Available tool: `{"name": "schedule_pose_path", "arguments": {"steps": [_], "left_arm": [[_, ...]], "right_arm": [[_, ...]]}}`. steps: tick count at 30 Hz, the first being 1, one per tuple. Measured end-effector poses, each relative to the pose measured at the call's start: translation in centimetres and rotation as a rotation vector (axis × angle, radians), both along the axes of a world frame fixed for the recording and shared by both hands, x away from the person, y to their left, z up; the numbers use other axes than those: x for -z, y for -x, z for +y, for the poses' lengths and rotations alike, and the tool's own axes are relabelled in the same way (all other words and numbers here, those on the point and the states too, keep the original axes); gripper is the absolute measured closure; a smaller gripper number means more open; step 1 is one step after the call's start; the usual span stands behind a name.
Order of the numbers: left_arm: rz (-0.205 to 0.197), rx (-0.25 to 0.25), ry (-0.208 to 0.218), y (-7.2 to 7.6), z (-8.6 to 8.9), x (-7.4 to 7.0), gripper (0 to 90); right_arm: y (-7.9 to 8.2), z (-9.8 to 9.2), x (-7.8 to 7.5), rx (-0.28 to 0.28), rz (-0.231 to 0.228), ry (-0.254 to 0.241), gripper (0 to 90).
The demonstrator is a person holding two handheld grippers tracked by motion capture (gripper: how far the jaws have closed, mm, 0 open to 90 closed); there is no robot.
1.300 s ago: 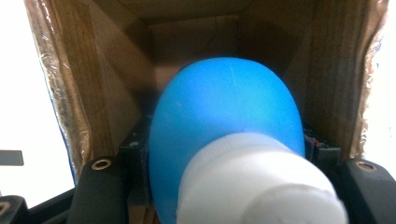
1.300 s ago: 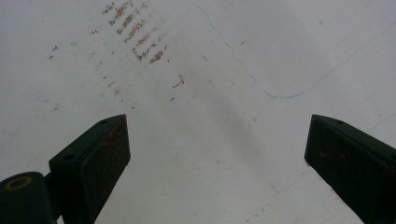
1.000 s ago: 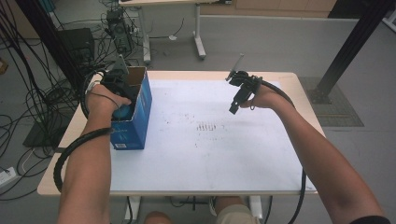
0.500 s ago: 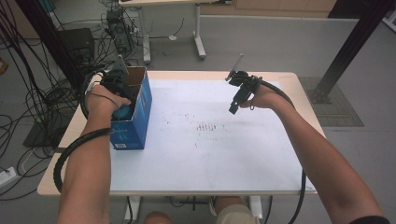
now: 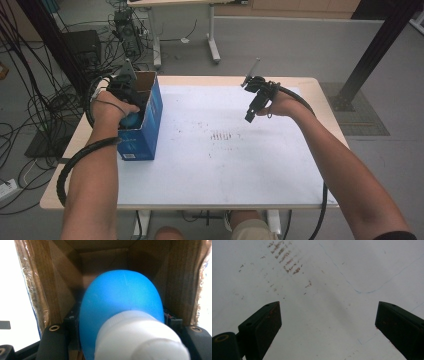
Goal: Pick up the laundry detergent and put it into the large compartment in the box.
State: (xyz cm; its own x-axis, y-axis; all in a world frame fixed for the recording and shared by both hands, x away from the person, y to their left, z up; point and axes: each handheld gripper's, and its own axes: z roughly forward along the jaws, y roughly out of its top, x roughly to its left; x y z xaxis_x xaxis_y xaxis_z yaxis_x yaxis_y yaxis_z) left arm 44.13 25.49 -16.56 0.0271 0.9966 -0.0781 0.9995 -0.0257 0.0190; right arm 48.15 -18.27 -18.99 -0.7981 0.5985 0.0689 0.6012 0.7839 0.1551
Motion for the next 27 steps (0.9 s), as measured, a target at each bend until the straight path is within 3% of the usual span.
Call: {"name": "schedule_pose_path", "arguments": {"steps": [27], "left_arm": [[-0.003, 0.003, -0.007, 0.07, -0.23, -0.01, 37.2]], "right_arm": [[0.04, -0.05, -0.03, 0.001, -0.002, -0.002, 6.3]]}}
